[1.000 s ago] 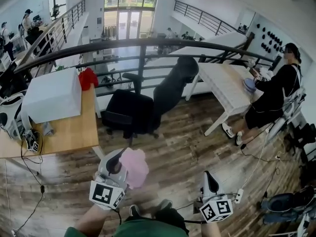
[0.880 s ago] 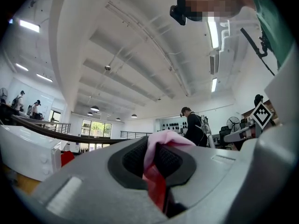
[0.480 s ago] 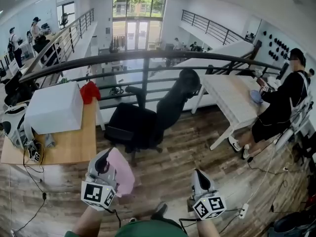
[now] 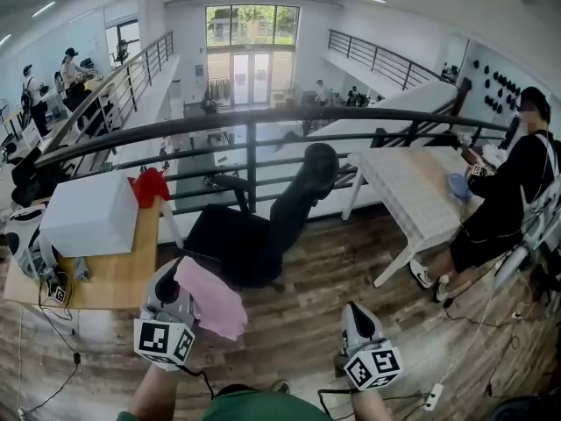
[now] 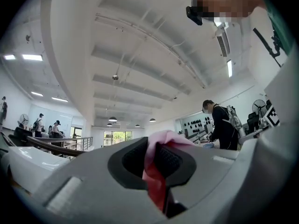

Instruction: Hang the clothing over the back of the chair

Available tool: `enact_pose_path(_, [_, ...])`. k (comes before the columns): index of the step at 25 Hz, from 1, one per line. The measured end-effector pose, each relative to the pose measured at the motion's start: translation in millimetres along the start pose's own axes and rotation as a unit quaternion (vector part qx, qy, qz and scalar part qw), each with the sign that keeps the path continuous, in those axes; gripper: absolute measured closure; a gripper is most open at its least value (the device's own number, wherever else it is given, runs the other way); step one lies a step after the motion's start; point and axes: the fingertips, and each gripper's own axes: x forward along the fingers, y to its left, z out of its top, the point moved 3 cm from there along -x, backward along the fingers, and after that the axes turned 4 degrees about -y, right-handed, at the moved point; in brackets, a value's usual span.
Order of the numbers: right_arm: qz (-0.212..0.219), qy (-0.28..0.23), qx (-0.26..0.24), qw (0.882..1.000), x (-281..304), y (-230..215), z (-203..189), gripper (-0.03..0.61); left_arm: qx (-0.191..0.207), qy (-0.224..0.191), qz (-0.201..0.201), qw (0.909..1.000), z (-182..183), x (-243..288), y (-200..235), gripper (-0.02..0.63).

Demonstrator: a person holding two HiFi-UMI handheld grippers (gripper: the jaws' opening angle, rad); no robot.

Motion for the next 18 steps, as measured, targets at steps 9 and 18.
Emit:
enact_pose_path(9, [-0.012, 0.01, 0.012, 1.0, 15.8, -58.0, -3.0, 0.588, 0.013, 0.007, -0.018, 0.9997, -13.9, 52.1, -35.3, 0.585])
enact_pose_path(18, [-0.059, 0.027, 0.012, 0.998, 66.2, -109.0, -11.2, 0.588, -0.002, 0.012, -0.032, 0.9994, -51.6, 154.4, -18.5, 0.584])
